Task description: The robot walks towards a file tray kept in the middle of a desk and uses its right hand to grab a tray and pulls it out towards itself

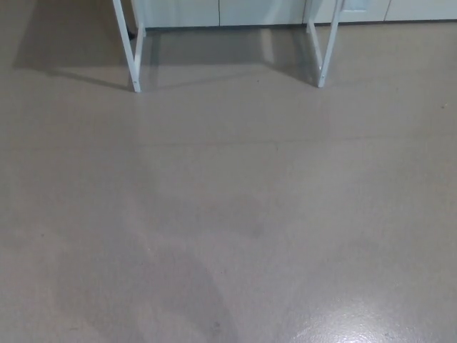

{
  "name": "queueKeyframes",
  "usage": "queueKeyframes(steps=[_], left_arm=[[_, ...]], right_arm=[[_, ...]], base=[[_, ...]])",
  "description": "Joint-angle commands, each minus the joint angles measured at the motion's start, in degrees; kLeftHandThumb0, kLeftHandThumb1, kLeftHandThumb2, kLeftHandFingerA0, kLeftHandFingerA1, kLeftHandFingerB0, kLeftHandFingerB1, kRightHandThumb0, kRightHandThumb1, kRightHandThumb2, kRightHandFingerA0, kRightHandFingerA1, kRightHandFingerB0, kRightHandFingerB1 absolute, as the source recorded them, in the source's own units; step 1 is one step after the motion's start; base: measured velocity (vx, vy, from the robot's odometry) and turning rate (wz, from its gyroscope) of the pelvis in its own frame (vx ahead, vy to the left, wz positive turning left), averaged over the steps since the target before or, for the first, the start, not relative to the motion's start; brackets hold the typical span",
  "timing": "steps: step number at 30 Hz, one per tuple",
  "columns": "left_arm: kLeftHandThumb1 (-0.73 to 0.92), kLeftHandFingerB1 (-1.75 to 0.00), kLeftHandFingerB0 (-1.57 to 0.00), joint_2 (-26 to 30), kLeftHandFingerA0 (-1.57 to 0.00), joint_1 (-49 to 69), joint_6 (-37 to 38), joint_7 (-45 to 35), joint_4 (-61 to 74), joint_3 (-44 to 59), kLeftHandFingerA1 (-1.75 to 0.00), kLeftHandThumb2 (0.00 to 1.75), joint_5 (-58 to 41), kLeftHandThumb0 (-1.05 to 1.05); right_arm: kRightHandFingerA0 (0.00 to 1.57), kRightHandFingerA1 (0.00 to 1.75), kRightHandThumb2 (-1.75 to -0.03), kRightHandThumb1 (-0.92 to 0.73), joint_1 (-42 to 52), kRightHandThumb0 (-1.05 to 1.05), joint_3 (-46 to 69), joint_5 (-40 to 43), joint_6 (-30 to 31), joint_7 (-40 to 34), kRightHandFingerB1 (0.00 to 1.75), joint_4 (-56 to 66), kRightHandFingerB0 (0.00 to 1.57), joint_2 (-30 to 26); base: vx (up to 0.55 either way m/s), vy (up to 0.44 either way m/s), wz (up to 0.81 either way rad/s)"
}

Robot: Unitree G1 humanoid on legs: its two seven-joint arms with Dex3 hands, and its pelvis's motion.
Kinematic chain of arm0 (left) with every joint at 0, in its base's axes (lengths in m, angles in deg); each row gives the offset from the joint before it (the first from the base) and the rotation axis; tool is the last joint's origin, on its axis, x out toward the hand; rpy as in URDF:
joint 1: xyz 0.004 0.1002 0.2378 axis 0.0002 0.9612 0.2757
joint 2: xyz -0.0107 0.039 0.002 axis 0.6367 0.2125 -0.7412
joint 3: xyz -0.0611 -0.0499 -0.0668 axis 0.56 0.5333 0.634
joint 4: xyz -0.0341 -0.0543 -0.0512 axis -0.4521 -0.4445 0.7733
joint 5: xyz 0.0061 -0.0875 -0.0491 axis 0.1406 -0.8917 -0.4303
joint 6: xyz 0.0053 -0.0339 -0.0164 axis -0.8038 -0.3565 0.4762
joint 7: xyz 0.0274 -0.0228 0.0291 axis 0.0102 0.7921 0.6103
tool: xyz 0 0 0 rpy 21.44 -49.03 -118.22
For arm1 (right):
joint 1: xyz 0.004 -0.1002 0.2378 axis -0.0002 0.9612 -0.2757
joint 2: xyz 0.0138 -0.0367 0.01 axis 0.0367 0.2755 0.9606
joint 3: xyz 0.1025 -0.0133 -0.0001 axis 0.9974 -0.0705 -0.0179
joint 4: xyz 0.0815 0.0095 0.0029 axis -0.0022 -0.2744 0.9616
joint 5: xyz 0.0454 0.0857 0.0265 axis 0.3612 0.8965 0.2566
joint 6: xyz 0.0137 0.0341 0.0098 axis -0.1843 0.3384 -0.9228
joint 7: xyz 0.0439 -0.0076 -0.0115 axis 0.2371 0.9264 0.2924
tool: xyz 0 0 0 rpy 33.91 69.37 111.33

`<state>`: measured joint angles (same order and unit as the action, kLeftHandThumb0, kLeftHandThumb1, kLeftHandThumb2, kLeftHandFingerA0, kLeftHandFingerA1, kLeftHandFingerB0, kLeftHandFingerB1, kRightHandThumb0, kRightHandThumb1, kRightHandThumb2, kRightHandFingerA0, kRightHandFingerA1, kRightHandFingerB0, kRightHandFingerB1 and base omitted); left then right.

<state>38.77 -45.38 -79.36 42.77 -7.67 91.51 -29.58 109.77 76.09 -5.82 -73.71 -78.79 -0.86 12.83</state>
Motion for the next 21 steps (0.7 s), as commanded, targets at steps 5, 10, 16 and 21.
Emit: queueKeyframes(steps=[5,10,16,21], left_arm=[[0.32,-0.57,-0.17,0.5,-0.22,-0.3,0.7,-8.1,1.2,7.2,-0.60,1.04,-10.5,-0.27],[0.31,-0.57,-0.17,0.7,-0.23,-0.8,0.4,-8.6,0.8,7.5,-0.61,1.04,-10.2,-0.24],[0.33,-0.57,-0.17,1.1,-0.22,0.0,1.2,-9.0,0.7,6.7,-0.60,1.05,-10.1,-0.26],[0.33,-0.57,-0.17,1.4,-0.26,-0.4,1.8,-8.8,0.0,6.4,-0.62,1.02,-10.2,-0.29]], right_arm=[[0.51,0.53,-0.55,-0.55,4.5,-0.15,7.0,13.4,8.7,5.2,0.39,9.8,0.30,2.5],[0.42,0.64,-0.86,-0.38,4.4,-0.13,6.8,12.7,8.3,5.8,0.52,8.9,0.20,2.5],[0.37,0.62,-0.85,-0.38,5.2,-0.14,6.4,13.0,9.0,5.4,0.52,9.6,0.19,2.6],[0.36,0.61,-0.86,-0.39,5.6,-0.14,5.9,13.0,9.2,5.7,0.51,10.4,0.17,2.5]], base=[[0.00,0.000,0.00],[0.00,0.000,0.00],[0.00,0.000,0.00],[0.02,0.024,0.04]])
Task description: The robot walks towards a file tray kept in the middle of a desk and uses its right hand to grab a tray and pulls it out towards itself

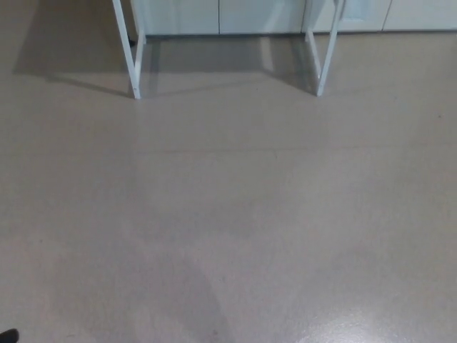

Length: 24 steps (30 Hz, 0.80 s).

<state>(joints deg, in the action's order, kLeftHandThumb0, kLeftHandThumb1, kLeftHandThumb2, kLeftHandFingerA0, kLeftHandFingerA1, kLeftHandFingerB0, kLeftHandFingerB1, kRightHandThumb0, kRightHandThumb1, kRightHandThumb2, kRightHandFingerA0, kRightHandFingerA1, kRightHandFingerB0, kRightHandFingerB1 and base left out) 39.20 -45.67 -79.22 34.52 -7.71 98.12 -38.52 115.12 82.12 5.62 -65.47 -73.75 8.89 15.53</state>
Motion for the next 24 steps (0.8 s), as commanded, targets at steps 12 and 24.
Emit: queueKeyframes(steps=[12,24], left_arm=[[0.30,-0.57,-0.18,1.2,-0.29,0.3,0.5,-0.2,0.9,-0.6,-0.63,1.00,-2.7,-0.28],[0.31,-0.58,-0.21,1.7,-0.29,0.2,1.0,0.4,0.1,-1.2,-0.63,1.00,-2.1,-0.26]], right_arm=[[0.36,0.62,-0.85,-0.39,0.8,-0.15,-0.8,1.4,0.1,0.6,0.51,0.2,0.17,-0.4],[0.39,0.63,-0.85,-0.38,1.1,-0.17,-1.4,1.0,-1.1,1.1,0.52,-1.2,0.19,-0.7]], base=[[0.13,-0.169,0.12],[0.23,0.021,-0.07]])
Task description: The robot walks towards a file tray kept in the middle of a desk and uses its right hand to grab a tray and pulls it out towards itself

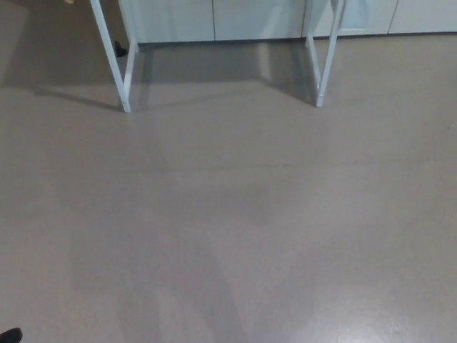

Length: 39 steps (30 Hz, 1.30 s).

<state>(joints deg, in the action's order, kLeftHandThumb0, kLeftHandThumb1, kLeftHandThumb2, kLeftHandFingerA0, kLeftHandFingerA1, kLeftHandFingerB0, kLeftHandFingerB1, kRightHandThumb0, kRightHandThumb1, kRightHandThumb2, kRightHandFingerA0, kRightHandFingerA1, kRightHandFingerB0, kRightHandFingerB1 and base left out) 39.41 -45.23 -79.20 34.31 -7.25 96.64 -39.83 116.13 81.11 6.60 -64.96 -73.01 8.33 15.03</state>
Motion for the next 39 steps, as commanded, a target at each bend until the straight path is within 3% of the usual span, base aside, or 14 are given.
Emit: queueKeyframes(steps=[1,2,5,14,15,16,17,30,31,34,35,37,38,39], left_arm=[[0.31,-0.58,-0.21,1.5,-0.29,-0.3,1.0,0.7,-0.5,0.3,-0.63,1.00,-0.8,-0.26],[0.28,-0.59,-0.26,1.1,-0.51,-0.1,1.0,3.1,0.3,0.3,-0.72,0.95,-0.3,-0.20],[0.34,-0.50,-0.33,0.5,-0.57,1.1,0.5,3.6,2.5,0.1,-0.69,0.83,-0.5,-0.19],[0.29,-0.59,-0.27,0.9,-0.52,1.3,1.0,4.5,1.6,-0.7,-0.72,0.92,0.1,-0.22],[0.28,-0.59,-0.27,0.8,-0.52,1.2,0.9,4.8,1.6,-0.6,-0.72,0.92,-0.1,-0.20],[0.28,-0.59,-0.27,0.8,-0.53,1.4,1.2,4.5,1.7,-0.7,-0.72,0.92,-0.1,-0.22],[0.28,-0.59,-0.27,0.7,-0.55,1.7,1.2,4.5,2.4,-0.8,-0.74,0.92,-0.2,-0.23],[0.32,-0.57,-0.32,1.0,-0.50,1.9,1.2,4.2,2.4,-1.2,-0.68,0.89,0.0,-0.25],[0.27,-0.60,-0.30,0.9,-0.54,1.9,1.0,4.6,2.3,-1.0,-0.73,0.91,-0.2,-0.21],[0.35,-0.49,-0.34,1.0,-0.63,1.6,1.2,4.6,1.5,-0.9,-0.67,0.78,-0.2,-0.23],[0.28,-0.59,-0.27,1.0,-0.56,2.0,1.0,4.9,2.1,-1.3,-0.73,0.92,0.1,-0.22],[0.28,-0.59,-0.27,1.2,-0.57,2.1,1.6,4.7,1.6,-1.4,-0.74,0.92,0.2,-0.23],[0.28,-0.59,-0.27,1.3,-0.54,2.3,1.4,4.5,2.0,-1.5,-0.72,0.92,0.1,-0.22],[0.28,-0.59,-0.27,1.3,-0.55,2.4,1.5,4.3,1.8,-1.4,-0.73,0.92,0.0,-0.22]], right_arm=[[0.39,0.63,-0.85,-0.38,0.1,-0.17,-0.4,0.0,-1.6,0.3,0.52,-0.6,0.19,-0.2],[0.36,0.61,-0.85,-0.38,0.4,-0.17,-0.4,0.2,-1.7,0.4,0.52,-0.3,0.17,0.0],[0.36,0.61,-0.85,-0.38,0.3,-0.16,-0.3,0.3,-2.7,0.8,0.52,-1.8,0.17,0.1],[0.34,0.61,-0.84,-0.38,0.7,-0.17,-0.8,-0.1,-3.6,1.3,0.52,-2.7,0.18,-0.2],[0.41,0.49,-0.56,-0.55,0.8,-0.20,-0.6,0.2,-3.1,1.2,0.39,-2.2,0.30,0.0],[0.41,0.50,-0.56,-0.56,1.1,-0.21,-0.6,0.5,-3.0,1.3,0.39,-2.0,0.28,0.1],[0.34,0.61,-0.85,-0.38,1.3,-0.18,-0.8,0.3,-3.6,1.9,0.52,-2.1,0.17,-0.1],[0.36,0.61,-0.85,-0.38,1.4,-0.19,-1.4,-0.8,-5.7,1.2,0.52,-3.8,0.19,-0.3],[0.42,0.48,-0.56,-0.55,1.9,-0.22,-1.5,-0.6,-5.3,1.1,0.39,-2.9,0.30,-0.2],[0.43,0.49,-0.56,-0.56,2.0,-0.22,-1.6,-0.6,-5.5,1.5,0.39,-3.2,0.31,-0.3],[0.35,0.60,-0.84,-0.38,2.5,-0.20,-1.9,-0.9,-6.2,1.8,0.52,-3.3,0.20,-0.3],[0.36,0.61,-0.85,-0.39,2.4,-0.19,-1.7,-0.6,-6.2,1.9,0.51,-4.1,0.18,-0.4],[0.42,0.47,-0.56,-0.56,2.5,-0.22,-1.8,-0.7,-5.7,1.3,0.38,-3.9,0.29,-0.3],[0.43,0.47,-0.56,-0.55,2.5,-0.22,-1.8,-0.9,-5.6,0.9,0.38,-3.9,0.30,-0.2]], base=[[0.41,0.289,0.46],[0.41,0.256,-0.61],[0.33,0.178,-0.04],[0.25,-0.070,0.11],[0.23,-0.225,0.17],[0.33,-0.237,0.21],[0.37,-0.263,-1.14],[0.25,-0.129,0.04],[0.31,0.046,-0.09],[0.38,0.076,-0.25],[0.32,0.101,-0.01],[0.30,0.045,0.07],[0.30,0.006,0.02],[0.28,-0.038,0.13]])
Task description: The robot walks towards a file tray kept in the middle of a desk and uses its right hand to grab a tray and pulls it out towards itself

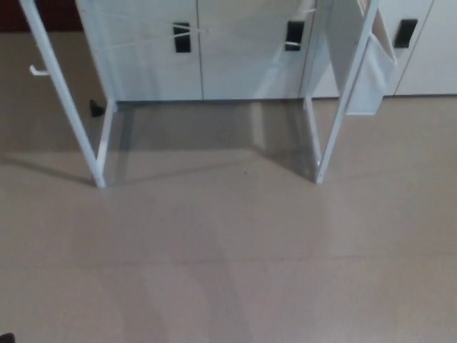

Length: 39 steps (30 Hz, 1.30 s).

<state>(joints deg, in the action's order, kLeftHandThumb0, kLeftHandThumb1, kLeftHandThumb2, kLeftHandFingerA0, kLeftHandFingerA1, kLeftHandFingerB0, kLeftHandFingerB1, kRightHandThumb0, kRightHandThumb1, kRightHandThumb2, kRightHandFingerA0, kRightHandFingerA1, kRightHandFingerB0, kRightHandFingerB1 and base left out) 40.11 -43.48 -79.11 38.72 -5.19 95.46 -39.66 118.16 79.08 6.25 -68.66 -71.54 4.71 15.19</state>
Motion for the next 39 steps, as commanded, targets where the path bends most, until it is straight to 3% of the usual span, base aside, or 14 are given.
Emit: queueKeyframes(steps=[1,2,3,4,8,13,15,21,22,25,26,32,35,39], left_arm=[[0.27,-0.60,-0.28,0.8,-0.56,0.7,2.0,-0.5,-1.1,-0.2,-0.74,0.92,-0.3,-0.23],[0.26,-0.60,-0.28,0.7,-0.55,0.5,1.7,-0.2,-1.3,-0.1,-0.73,0.91,-0.4,-0.21],[0.27,-0.59,-0.27,0.8,-0.49,0.5,1.5,-0.1,-1.4,0.0,-0.70,0.93,-0.5,-0.19],[0.28,-0.59,-0.26,0.9,-0.48,0.9,1.4,-0.4,-1.1,-0.3,-0.70,0.93,-0.4,-0.20],[0.37,-0.49,-0.33,0.9,-0.61,2.0,1.4,-0.1,0.0,-0.7,-0.67,0.78,-0.1,-0.26],[0.29,-0.59,-0.26,0.9,-0.45,2.6,0.6,-0.8,0.9,-1.0,-0.68,0.94,-0.5,-0.19],[0.38,-0.48,-0.33,0.9,-0.53,2.2,1.7,-0.5,-0.4,-0.9,-0.65,0.82,-0.4,-0.23],[0.28,-0.59,-0.28,0.7,-0.55,2.0,0.9,0.5,-0.7,-0.6,-0.73,0.91,-0.6,-0.22],[0.37,-0.49,-0.32,0.8,-0.54,1.9,1.1,0.0,-1.0,-0.6,-0.65,0.79,-0.7,-0.24],[0.28,-0.59,-0.27,1.0,-0.48,1.8,2.2,-0.4,-2.0,-0.7,-0.69,0.92,-0.5,-0.21],[0.37,-0.49,-0.33,1.0,-0.54,2.0,2.3,-0.8,-1.7,-0.8,-0.64,0.78,-0.5,-0.24],[0.29,-0.59,-0.26,0.8,-0.53,2.0,1.2,-0.3,-0.4,-0.8,-0.73,0.93,-0.7,-0.22],[0.36,-0.50,-0.33,0.8,-0.52,1.9,1.0,-0.1,-0.3,-0.8,-0.66,0.81,-0.6,-0.24],[0.28,-0.59,-0.26,0.6,-0.51,1.8,0.8,0.2,-0.5,-0.7,-0.71,0.92,-0.7,-0.21]], right_arm=[[0.42,0.47,-0.56,-0.55,0.7,-0.21,0.3,-0.6,-1.9,-0.8,0.38,-0.4,0.30,-0.3],[0.36,0.60,-0.85,-0.38,0.7,-0.17,0.3,-0.5,-2.0,-0.7,0.51,-0.6,0.19,-0.3],[0.43,0.47,-0.56,-0.55,1.0,-0.23,0.3,-0.4,-2.3,-0.5,0.38,-0.6,0.30,-0.2],[0.36,0.60,-0.84,-0.38,1.7,-0.20,0.2,-0.4,-2.6,-0.1,0.51,-0.1,0.19,-0.2],[0.38,0.62,-0.85,-0.38,2.2,-0.18,0.2,-0.2,-3.1,0.4,0.52,-0.8,0.18,-0.1],[0.37,0.62,-0.85,-0.38,2.9,-0.18,0.2,0.0,-4.4,1.2,0.52,-1.1,0.20,-0.3],[0.40,0.63,-0.85,-0.37,2.4,-0.18,0.3,-0.1,-4.9,1.0,0.53,-2.1,0.21,-0.2],[0.39,0.62,-0.84,-0.37,2.7,-0.18,0.2,-0.1,-5.3,1.1,0.53,-2.6,0.21,-0.2],[0.40,0.63,-0.85,-0.37,3.3,-0.18,0.0,-0.1,-4.7,0.5,0.52,-1.0,0.20,0.1],[0.38,0.62,-0.85,-0.38,3.4,-0.17,-0.2,-0.3,-4.6,0.4,0.52,-0.6,0.18,0.1],[0.38,0.62,-0.85,-0.38,3.3,-0.17,-0.1,-0.1,-4.6,0.8,0.52,-1.0,0.18,-0.1],[0.37,0.62,-0.85,-0.39,3.0,-0.17,-0.1,-0.1,-5.0,1.2,0.52,-1.7,0.18,-0.2],[0.40,0.63,-0.85,-0.38,3.5,-0.17,-0.3,-0.2,-4.2,0.4,0.53,0.0,0.20,0.1],[0.39,0.63,-0.85,-0.38,3.1,-0.18,-0.2,-0.5,-5.4,1.0,0.53,-1.5,0.20,-0.1]], base=[[0.27,-0.098,0.08],[0.26,-0.154,0.13],[0.28,-0.165,0.14],[0.20,-0.214,0.19],[0.33,-0.278,0.19],[0.27,-0.220,0.13],[0.22,-0.113,-0.05],[0.17,0.009,-0.03],[0.25,0.120,-0.02],[0.32,0.198,0.03],[0.34,0.213,-0.07],[0.25,0.027,0.09],[0.23,-0.110,0.12],[0.31,-0.141,0.27]])
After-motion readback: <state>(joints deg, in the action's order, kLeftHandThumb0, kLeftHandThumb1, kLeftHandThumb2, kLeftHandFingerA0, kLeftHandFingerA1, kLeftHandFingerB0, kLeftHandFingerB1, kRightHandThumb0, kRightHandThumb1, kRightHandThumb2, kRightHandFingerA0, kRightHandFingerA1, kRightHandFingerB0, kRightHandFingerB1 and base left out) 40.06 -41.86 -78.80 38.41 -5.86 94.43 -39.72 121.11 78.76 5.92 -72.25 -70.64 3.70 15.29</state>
